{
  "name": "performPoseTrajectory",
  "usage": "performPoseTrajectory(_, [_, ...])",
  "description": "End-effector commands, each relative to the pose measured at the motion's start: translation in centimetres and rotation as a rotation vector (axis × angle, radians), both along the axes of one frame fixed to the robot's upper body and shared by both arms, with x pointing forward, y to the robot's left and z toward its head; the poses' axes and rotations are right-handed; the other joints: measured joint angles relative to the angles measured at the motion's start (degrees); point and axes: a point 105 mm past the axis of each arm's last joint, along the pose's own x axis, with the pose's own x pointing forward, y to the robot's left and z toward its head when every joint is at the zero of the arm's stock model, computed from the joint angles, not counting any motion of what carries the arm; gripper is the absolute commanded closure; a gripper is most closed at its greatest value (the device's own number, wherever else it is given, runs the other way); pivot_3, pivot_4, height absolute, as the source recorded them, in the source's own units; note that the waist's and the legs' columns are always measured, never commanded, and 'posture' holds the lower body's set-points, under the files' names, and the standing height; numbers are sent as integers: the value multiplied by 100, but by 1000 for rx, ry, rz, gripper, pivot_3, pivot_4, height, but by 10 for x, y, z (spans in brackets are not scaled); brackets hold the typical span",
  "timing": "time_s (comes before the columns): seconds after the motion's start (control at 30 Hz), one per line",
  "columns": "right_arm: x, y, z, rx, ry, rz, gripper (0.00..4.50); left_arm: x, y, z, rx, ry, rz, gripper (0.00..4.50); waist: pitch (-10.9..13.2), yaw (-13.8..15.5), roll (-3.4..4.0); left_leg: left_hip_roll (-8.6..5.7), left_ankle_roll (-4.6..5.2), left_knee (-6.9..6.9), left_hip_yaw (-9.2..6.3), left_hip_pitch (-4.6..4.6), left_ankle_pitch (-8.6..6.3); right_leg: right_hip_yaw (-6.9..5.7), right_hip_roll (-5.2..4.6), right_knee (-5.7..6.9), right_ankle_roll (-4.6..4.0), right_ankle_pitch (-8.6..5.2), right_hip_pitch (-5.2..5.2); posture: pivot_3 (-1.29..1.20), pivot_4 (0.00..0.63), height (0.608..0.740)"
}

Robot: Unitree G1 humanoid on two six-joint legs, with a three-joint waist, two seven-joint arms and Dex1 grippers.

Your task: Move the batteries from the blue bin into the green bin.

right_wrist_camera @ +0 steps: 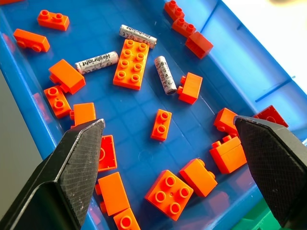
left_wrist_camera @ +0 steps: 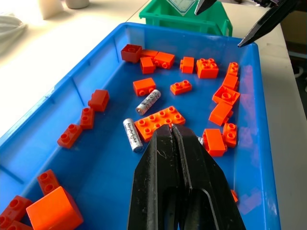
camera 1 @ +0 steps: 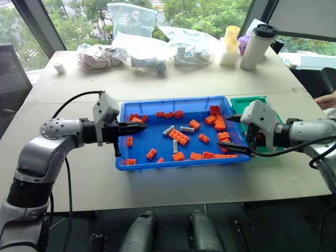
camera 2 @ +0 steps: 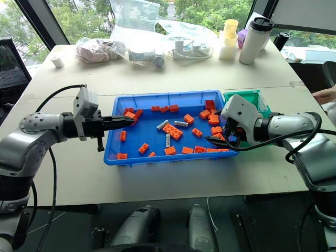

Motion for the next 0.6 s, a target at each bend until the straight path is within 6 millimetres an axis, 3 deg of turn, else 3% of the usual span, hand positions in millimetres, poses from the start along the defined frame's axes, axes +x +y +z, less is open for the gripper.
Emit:
performPoseTrajectory(0.03, [0, 3, 11, -14, -49, 19, 50, -6, 1, 13, -7, -39, -18, 4500, 0, 0, 0, 0, 0, 0, 0, 0, 0, 0, 0, 0, 0, 0, 0, 0, 150, 740])
performPoseTrajectory(0.6, [6, 21, 8, 1, -44, 68, 50, -2, 3, 15, -9, -49, -3, 4500, 0, -3, 0, 0, 0, 0, 0, 0, 0, 0, 0, 0, 0, 0, -1, 0, 150, 740])
